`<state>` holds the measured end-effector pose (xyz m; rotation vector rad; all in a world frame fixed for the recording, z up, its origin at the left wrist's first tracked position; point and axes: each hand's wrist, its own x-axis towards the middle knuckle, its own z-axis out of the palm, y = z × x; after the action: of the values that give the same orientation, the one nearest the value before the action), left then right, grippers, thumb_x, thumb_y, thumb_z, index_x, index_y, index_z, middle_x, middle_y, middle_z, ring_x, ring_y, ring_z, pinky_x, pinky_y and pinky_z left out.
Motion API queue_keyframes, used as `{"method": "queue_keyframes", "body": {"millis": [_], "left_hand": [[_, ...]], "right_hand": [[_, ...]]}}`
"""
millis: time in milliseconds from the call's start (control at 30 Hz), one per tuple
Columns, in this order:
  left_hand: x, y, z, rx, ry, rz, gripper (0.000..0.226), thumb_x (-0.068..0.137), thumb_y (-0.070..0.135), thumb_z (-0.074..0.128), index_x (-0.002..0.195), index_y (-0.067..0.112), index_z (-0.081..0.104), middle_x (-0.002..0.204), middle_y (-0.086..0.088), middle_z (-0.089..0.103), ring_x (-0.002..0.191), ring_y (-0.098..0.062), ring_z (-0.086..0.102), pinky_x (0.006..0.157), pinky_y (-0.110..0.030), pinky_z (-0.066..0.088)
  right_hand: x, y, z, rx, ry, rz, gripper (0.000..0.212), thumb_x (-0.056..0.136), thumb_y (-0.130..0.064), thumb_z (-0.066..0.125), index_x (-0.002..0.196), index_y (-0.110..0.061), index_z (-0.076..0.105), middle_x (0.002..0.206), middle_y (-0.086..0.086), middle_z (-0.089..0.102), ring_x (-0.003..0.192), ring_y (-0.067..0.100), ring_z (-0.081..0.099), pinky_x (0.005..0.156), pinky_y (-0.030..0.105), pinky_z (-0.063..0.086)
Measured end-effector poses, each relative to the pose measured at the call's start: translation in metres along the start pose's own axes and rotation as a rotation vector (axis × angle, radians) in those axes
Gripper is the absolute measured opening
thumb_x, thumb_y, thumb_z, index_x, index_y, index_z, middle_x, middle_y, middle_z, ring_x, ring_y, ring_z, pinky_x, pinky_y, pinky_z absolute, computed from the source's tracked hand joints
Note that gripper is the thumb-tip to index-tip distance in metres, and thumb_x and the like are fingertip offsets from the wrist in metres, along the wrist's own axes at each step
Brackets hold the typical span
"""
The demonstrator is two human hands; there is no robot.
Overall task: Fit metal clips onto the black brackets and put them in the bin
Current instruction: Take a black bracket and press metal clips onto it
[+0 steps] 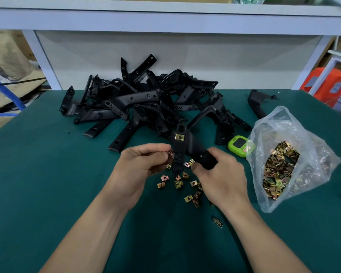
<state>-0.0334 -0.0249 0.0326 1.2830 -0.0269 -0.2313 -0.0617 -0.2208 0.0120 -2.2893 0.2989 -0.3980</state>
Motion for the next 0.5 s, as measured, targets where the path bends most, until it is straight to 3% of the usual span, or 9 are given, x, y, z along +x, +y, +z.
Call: {"method": "queue_keyframes", "body": {"millis": [300, 500], "left_hand": [[-0.0039, 0.0055, 0.0023, -0.026, 0.004, -0.035, 0.021, 0.064, 0.020, 0.081, 0.085, 0.020, 0.083, 0.088, -0.009, 0.078, 0.077, -0.015, 0.074, 0.065, -0.020, 0.056], [-0.0045, 0.0030, 0.0048, 0.062, 0.048, -0.024, 0.013, 0.081, 0.001, 0.078, 0.089, 0.011, 0.077, 0.086, -0.012, 0.078, 0.075, -0.017, 0.074, 0.064, -0.021, 0.057]], "right_hand": [[-0.0002, -0.0011, -0.0011, -0.007, -0.005, 0.004, 0.014, 0.078, -0.044, 0.070, 0.080, -0.035, 0.060, 0.063, -0.015, 0.061, 0.063, 0.009, 0.058, 0.052, 0.031, 0.040], [0.0006, 0.0004, -0.0007, -0.049, 0.020, -0.002, 0.016, 0.079, -0.039, 0.072, 0.076, -0.034, 0.057, 0.060, -0.011, 0.059, 0.062, 0.011, 0.057, 0.050, 0.031, 0.037]]}}
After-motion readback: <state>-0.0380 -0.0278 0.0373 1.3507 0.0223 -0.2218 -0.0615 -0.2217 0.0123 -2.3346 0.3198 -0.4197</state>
